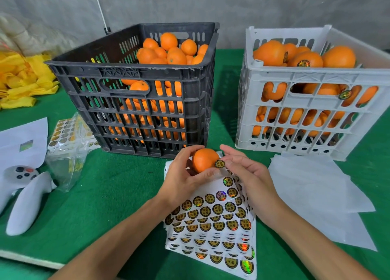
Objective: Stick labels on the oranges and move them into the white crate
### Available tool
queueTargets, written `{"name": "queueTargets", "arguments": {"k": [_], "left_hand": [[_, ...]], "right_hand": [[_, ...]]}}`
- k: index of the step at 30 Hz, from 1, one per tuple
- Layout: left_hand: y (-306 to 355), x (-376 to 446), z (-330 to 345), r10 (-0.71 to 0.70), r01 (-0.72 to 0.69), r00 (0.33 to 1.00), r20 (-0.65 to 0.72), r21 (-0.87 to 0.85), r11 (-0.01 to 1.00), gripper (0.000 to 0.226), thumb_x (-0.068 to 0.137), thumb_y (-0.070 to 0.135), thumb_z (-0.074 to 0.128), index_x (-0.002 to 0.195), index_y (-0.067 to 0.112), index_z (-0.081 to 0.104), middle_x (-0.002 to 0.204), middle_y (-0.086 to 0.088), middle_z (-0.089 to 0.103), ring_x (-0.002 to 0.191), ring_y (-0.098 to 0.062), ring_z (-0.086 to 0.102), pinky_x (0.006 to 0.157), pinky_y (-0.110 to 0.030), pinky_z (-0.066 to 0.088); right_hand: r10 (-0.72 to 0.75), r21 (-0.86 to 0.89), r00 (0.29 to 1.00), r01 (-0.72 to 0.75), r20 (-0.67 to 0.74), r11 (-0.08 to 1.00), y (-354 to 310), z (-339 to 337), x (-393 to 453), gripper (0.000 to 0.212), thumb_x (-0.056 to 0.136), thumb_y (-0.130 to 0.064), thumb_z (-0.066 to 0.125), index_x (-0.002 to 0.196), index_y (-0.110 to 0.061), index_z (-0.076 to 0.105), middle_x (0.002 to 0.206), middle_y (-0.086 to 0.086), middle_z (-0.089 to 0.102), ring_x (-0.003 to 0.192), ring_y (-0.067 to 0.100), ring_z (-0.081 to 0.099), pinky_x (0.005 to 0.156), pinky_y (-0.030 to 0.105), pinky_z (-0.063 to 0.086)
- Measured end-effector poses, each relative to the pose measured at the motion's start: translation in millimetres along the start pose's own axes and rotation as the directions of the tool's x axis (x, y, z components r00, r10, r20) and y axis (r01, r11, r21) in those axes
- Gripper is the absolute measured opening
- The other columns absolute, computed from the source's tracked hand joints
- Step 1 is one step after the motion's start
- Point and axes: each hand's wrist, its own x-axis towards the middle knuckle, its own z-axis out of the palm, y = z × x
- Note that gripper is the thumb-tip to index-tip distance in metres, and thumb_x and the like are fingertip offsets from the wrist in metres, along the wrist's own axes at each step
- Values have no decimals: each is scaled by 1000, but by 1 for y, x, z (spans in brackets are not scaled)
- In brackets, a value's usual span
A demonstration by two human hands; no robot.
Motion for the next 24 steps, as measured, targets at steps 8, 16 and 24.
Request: {"name": "queueTargets", "arguments": {"k": [8, 16, 24], "left_hand": [[3, -1, -2, -8, 9, 1000, 20, -59, 998, 89, 60, 75, 85, 132, 30, 59, 134, 2, 62, 111, -18, 69, 91, -41, 62], [0, 2, -7, -61, 73, 994, 91, -147, 986, 77, 66, 47, 97, 132, 35, 59, 127, 2, 67, 105, -21, 74, 91, -39, 62], [2, 3, -4, -46, 50, 998, 35, -122, 991, 52, 77, 48, 89, 121, 37, 64, 113, 19, 68, 100, -10, 72, 79, -22, 59]], "right_hand": [[15, -115, 1000, -14, 5, 993, 9, 0, 3, 16, 97, -22, 68, 105, -26, 81, 138, -21, 62, 130, 0, 56, 109, 32, 43], [-4, -110, 1000, 4, 5, 994, 13, -2, 3, 15, 95, -23, 70, 103, -27, 81, 135, -17, 65, 129, 3, 58, 109, 34, 45], [3, -171, 999, 5, 46, 985, 12, -5, 2, 15, 95, -24, 70, 105, -27, 81, 135, -19, 64, 128, 1, 58, 108, 30, 44]]}}
